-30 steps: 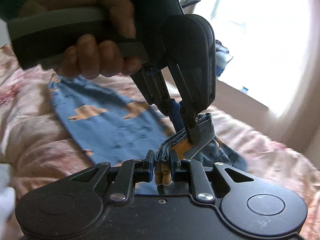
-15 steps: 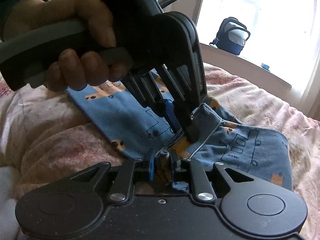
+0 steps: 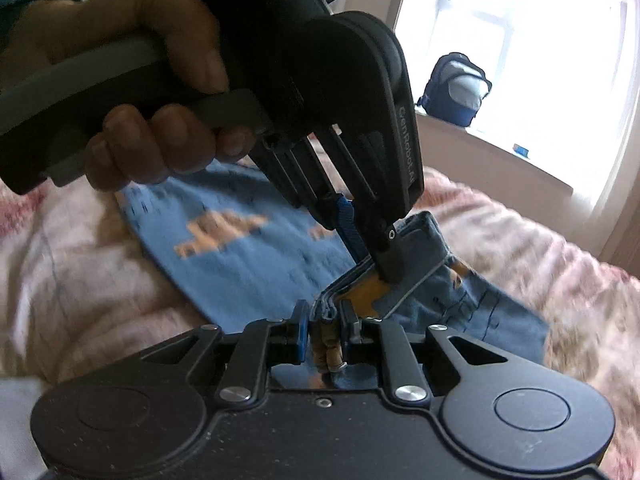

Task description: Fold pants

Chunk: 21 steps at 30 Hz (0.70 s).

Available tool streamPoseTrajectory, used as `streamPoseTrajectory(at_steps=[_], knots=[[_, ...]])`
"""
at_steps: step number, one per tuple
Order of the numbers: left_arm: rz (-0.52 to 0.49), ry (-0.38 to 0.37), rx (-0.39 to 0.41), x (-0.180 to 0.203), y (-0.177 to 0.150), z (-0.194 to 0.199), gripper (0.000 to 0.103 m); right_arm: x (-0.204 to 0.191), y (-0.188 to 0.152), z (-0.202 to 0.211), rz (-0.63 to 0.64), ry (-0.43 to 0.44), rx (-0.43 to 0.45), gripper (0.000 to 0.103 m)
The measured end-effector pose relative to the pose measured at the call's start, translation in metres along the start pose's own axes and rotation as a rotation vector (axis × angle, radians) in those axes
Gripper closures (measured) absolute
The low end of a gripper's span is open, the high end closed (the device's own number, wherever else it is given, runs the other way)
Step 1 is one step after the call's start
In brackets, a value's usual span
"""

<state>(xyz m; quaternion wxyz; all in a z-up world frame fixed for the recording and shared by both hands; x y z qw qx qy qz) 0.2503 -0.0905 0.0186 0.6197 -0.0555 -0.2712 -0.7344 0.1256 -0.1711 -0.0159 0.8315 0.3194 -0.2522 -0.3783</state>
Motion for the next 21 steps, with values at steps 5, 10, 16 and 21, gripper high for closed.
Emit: streamPoseTrajectory(at_steps=[5,10,16,21], knots=[[0.019,0.035,0.023,-0.041,-0.02,0.015,0.093,-0.025,0.022,-0.004,0.025,0.051,0.026,0.086],[0.108,0.038,-0.005,-0.079,-0.033,-0.003,0.092,-0.05,0.023,-0.035,0.03,0.113,-0.04,0.086],[-0.042,0.066,0.035,-0.08,-0.036,-0.004,0.071,-0.051,0.022,-0.042,0.018,0.126,-0.042,0.068],[-0.085,0.122,0.165,-0.068,-0.042,0.016,0.023,-0.018,0.002,-0.011,-0.017,0.026,0.001,0.016]])
Point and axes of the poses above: each gripper's, at about its wrist camera, not at the fingertips, and z roughly against the way its jaws point, x to its right, y to its top, the point moved 2 cm from there along -z, roughly the way its jaws point, and after that the axes turned 9 degrees about -x, right-handed, at the moved point
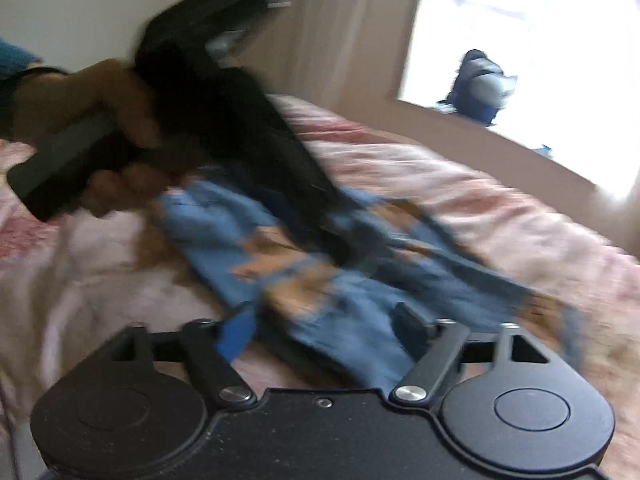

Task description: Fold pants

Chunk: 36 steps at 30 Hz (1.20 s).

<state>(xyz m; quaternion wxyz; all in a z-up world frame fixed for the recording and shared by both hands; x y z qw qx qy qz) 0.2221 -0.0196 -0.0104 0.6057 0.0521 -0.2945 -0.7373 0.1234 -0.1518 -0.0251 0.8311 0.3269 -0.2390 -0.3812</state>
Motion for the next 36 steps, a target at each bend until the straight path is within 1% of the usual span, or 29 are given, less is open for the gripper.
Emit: streamPoseTrajectory(at_steps=[1,2,4,5,7,8,9,10,11,12,13,14,15,16,17,18,20,22,24,25,27,28,30,31,32,33,34,35,36], knots=[[-0.005,0.026,0.03,0.003,0.001,0.002,0.017,0.012,-0.005,0.007,-0.013,-0.054,0.008,0.008],[-0.013,0.056,0.057,0.007,0.001,0.002,0.014,0.026,-0.01,0.013,-0.026,-0.119,0.018,0.001],[-0.035,0.112,0.081,0.016,0.005,-0.002,0.011,0.05,-0.013,0.019,-0.039,-0.242,0.033,0.001],[-0.041,0.152,0.08,0.02,0.007,-0.007,0.008,0.063,-0.012,0.017,-0.038,-0.289,0.023,0.001],[-0.048,0.215,0.073,0.026,0.007,-0.018,0.008,0.088,-0.005,0.005,-0.036,-0.361,0.015,0.001],[-0.063,0.233,0.066,0.029,0.005,-0.024,0.008,0.097,0.0,-0.003,-0.04,-0.374,0.018,0.001],[-0.078,0.257,0.056,0.031,0.004,-0.03,0.008,0.104,0.005,-0.014,-0.045,-0.367,0.018,0.001],[-0.09,0.29,0.041,0.03,0.001,-0.036,0.008,0.107,0.009,-0.024,-0.046,-0.347,0.027,0.001],[-0.101,0.321,0.024,0.028,-0.003,-0.042,0.005,0.106,0.014,-0.035,-0.036,-0.317,0.042,0.001],[-0.103,0.319,0.032,0.025,-0.007,-0.043,0.005,0.104,0.017,-0.045,-0.014,-0.281,0.048,0.001],[-0.103,0.306,0.043,0.021,-0.01,-0.043,0.005,0.099,0.02,-0.058,0.024,-0.251,0.029,0.001],[-0.106,0.296,0.039,0.018,-0.011,-0.042,0.005,0.092,0.021,-0.071,0.086,-0.254,-0.007,0.001],[-0.108,0.285,0.036,0.015,-0.011,-0.041,0.005,0.089,0.02,-0.079,0.144,-0.282,-0.018,0.001],[-0.11,0.275,0.034,0.013,-0.01,-0.04,0.005,0.093,0.015,-0.08,0.172,-0.311,0.007,0.001],[-0.115,0.266,0.03,0.011,-0.009,-0.039,0.004,0.1,0.013,-0.081,0.166,-0.346,0.018,0.001],[-0.121,0.262,0.027,0.01,-0.009,-0.039,0.003,0.113,0.009,-0.08,0.147,-0.395,0.009,0.001],[-0.134,0.256,0.031,0.01,-0.008,-0.039,0.002,0.148,-0.003,-0.077,0.084,-0.465,-0.008,0.001],[-0.131,0.254,0.054,0.013,-0.01,-0.031,0.002,0.178,-0.012,-0.073,0.026,-0.553,-0.055,0.002],[-0.112,0.235,0.084,0.017,-0.014,-0.019,0.002,0.19,-0.013,-0.057,-0.025,-0.627,-0.073,0.006],[-0.116,0.209,0.111,0.021,-0.019,-0.012,0.001,0.189,-0.012,-0.045,-0.057,-0.626,-0.051,0.005],[-0.162,0.17,0.156,0.031,-0.029,-0.002,0.001,0.172,-0.009,-0.02,-0.088,-0.557,0.014,0.002],[-0.181,0.181,0.144,0.036,-0.034,-0.004,0.001,0.156,-0.007,-0.012,-0.071,-0.517,0.037,0.001],[-0.204,0.236,0.063,0.043,-0.043,-0.017,0.001,0.121,-0.005,-0.009,-0.014,-0.435,0.068,0.001],[-0.218,0.279,0.029,0.043,-0.048,-0.023,0.0,0.104,-0.005,-0.011,0.016,-0.385,0.065,0.001],[-0.232,0.296,0.032,0.041,-0.052,-0.025,0.0,0.09,-0.008,-0.015,0.041,-0.348,0.049,0.001],[-0.238,0.283,0.046,0.038,-0.055,-0.023,0.0,0.08,-0.012,-0.021,0.076,-0.326,0.021,0.001],[-0.241,0.272,0.045,0.035,-0.057,-0.02,0.0,0.075,-0.019,-0.027,0.126,-0.333,-0.024,0.001],[-0.235,0.266,0.044,0.03,-0.057,-0.017,0.0,0.074,-0.029,-0.029,0.155,-0.36,-0.052,0.001],[-0.225,0.254,0.043,0.027,-0.058,-0.015,0.0,0.08,-0.038,-0.027,0.146,-0.374,-0.048,0.001]])
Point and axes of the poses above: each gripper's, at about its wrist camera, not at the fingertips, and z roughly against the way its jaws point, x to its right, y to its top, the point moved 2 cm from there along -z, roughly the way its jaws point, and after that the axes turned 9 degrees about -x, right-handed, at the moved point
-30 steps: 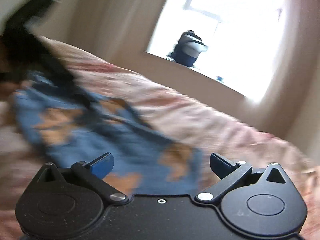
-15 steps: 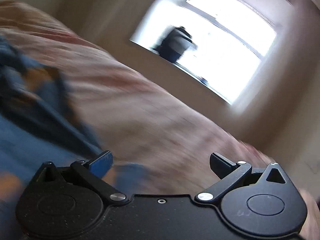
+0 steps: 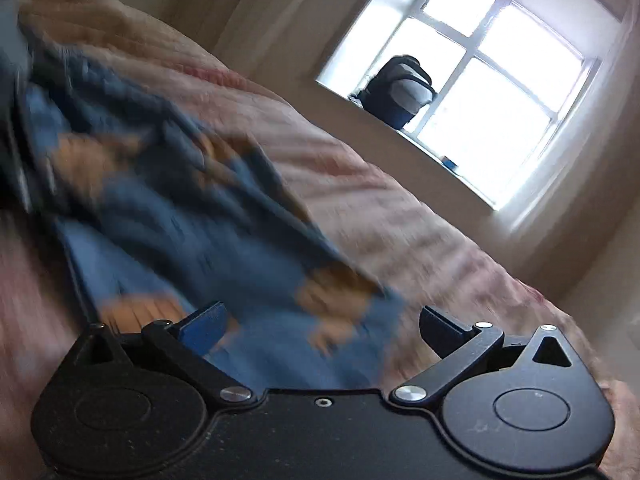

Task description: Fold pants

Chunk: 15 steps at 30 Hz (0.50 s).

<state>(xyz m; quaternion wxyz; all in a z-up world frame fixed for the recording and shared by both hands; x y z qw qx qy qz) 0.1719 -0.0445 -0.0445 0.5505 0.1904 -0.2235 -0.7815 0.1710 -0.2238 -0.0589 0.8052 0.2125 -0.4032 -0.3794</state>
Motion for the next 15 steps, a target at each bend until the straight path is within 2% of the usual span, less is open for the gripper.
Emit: streamPoseTrajectory(at_steps=[3,7,9,11,13,15], knots=[[0.004,-0.017,-0.003,-0.004,-0.002,0.001,0.0,0.038,-0.028,0.001,-0.122,-0.019,-0.067,0.001],[0.006,-0.034,0.002,-0.007,0.009,0.016,0.001,0.065,-0.047,0.01,-0.15,-0.111,-0.16,0.001],[0.02,-0.038,0.06,-0.008,0.015,0.026,0.001,0.069,-0.043,0.018,-0.17,-0.106,-0.097,0.001],[0.06,0.016,0.114,-0.011,0.028,0.025,0.001,0.064,-0.027,0.022,-0.158,-0.103,-0.022,0.001],[0.124,0.101,0.102,-0.015,0.042,0.012,0.001,0.05,-0.001,0.012,-0.113,-0.079,0.031,0.001],[0.155,0.157,0.051,-0.021,0.048,-0.009,0.0,0.037,0.023,-0.005,-0.07,-0.057,0.059,0.001]])
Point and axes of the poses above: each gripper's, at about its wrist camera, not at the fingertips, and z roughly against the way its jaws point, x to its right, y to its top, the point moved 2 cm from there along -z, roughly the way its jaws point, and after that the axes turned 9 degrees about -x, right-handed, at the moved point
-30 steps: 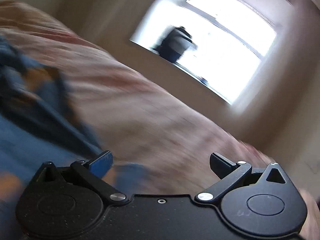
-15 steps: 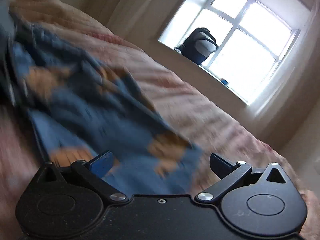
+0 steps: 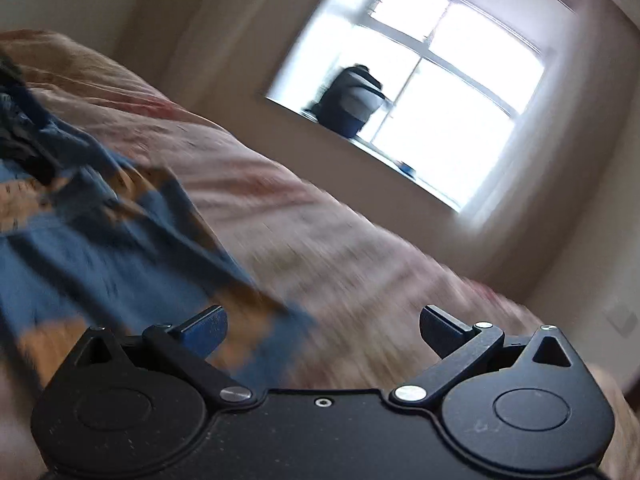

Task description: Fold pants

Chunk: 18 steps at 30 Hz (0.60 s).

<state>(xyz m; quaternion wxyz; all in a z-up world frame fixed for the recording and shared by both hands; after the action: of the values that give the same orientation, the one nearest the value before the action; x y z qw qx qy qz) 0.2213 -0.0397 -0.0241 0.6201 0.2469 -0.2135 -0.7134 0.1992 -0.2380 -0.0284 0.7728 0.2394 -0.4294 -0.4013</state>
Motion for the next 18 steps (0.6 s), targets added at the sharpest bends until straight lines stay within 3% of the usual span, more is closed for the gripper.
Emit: streamPoseTrajectory(at_steps=[2,5,9,11,15,18], knots=[[0.005,-0.012,-0.052,-0.007,-0.001,-0.02,0.0,-0.009,0.015,-0.027,0.03,-0.012,0.004,0.001],[0.06,-0.083,-0.036,-0.021,-0.008,-0.022,0.0,-0.012,0.013,-0.066,0.067,-0.065,-0.069,0.001],[0.075,-0.036,-0.047,-0.033,-0.017,-0.004,0.001,0.005,0.015,-0.069,-0.028,-0.014,-0.095,0.001],[0.137,-0.069,-0.029,-0.045,-0.025,0.012,0.001,-0.001,0.024,-0.053,-0.026,0.005,-0.028,0.001],[0.33,-0.133,0.038,-0.077,-0.053,0.043,0.001,-0.036,0.051,-0.029,0.074,0.141,0.108,0.001],[0.441,-0.122,0.085,-0.1,-0.076,0.063,0.0,-0.076,0.059,-0.039,0.184,0.207,0.107,0.001]])
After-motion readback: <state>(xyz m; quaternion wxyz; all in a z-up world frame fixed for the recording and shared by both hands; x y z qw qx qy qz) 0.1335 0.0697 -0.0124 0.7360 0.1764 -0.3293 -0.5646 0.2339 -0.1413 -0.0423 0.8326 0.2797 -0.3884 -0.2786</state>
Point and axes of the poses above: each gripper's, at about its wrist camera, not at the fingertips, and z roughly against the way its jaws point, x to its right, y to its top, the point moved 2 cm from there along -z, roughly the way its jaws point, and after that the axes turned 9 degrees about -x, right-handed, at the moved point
